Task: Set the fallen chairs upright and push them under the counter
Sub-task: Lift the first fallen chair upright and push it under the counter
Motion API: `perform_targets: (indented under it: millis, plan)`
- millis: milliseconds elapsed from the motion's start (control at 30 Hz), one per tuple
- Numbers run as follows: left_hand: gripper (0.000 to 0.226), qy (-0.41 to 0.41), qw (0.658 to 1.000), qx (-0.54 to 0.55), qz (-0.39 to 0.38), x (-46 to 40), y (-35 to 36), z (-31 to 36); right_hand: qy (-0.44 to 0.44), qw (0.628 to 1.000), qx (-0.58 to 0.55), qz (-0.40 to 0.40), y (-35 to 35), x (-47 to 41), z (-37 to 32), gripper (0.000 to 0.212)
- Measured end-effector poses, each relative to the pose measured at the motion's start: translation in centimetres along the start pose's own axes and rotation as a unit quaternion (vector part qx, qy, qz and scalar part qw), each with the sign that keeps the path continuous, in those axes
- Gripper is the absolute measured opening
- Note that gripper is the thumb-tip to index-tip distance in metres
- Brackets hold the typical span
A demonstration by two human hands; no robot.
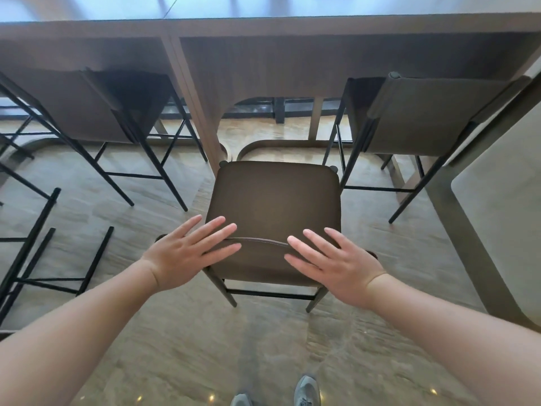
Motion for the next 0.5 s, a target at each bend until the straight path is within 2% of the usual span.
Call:
perform_targets:
  millis: [133,233,333,400,500]
  plan:
    - [0.077,-0.008,1.0,-0.007,-0.017,1.0,-0.5,0.1,-0.044,0.998,0.008,-0.042,0.2,0.3,-0.1,0.063]
    - [0.069,-0.048,0.998,0.033,0.003,1.3,-1.6,1.6,0.008,0.998,-0.034,-0.044,-0.9,0.1,-0.3,0.053]
    - [0.058,-0.111,0.982,0.142,0.054,0.8,-3.1,3.9,0.091,0.988,-0.123,-0.01,-2.6,0.2,-2.1,0.045]
    - [0.046,-0.197,0.944,0.246,0.101,0.6,-4.0,5.1,0.177,0.964,-0.199,0.029,-4.0,-0.1,-3.4,0.038]
    - [0.033,-0.359,0.843,0.365,0.165,1.1,-4.4,5.3,0.349,0.878,-0.324,0.056,-5.3,-0.8,-4.7,0.036]
Point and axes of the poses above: each hand's wrist, its own x-axis away from the middle knuckle, its own y-axis out of the palm, z = x × y, the point moved 6 cm from there along -x, towards the middle knuckle, and after that the axes turned 7 degrees about x, right-handed, at the moved point
